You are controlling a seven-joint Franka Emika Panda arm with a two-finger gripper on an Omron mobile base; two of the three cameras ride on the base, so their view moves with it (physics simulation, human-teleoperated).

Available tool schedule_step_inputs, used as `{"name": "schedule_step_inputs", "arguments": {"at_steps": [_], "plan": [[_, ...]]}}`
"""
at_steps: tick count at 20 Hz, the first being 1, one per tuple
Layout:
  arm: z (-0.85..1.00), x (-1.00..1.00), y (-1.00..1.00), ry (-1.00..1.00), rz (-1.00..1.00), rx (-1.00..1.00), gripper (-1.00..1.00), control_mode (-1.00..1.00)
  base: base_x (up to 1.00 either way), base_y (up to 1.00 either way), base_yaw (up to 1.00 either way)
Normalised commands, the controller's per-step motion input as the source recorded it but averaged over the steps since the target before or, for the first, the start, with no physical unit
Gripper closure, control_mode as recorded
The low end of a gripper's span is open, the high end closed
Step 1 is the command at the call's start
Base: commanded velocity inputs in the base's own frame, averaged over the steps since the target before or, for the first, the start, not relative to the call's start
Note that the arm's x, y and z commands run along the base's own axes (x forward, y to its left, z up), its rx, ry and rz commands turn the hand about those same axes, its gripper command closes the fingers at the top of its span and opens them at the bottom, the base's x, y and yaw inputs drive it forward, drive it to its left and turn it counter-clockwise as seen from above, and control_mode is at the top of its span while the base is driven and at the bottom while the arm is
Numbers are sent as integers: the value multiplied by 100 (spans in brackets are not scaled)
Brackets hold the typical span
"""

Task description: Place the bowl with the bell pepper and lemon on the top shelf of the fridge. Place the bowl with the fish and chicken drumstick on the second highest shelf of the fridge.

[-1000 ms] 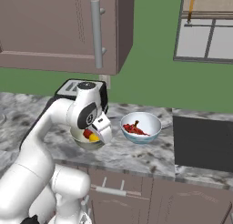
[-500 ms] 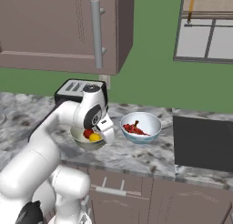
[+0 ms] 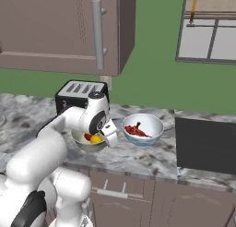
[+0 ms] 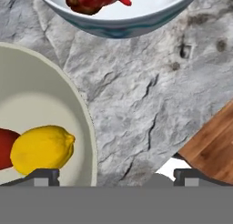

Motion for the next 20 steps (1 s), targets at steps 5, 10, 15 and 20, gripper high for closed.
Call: {"name": "schedule_step_inputs", "arguments": {"at_steps": [5,10,15,20], "plan": [[-20,32,0,0,0,0,-100,-100,0,0,0],[-14,34,0,0,0,0,-100,-100,0,0,0],[-16,30,0,0,0,0,-100,-100,0,0,0],[-27,20,0,2,0,0,-100,-100,0,0,0]]}}
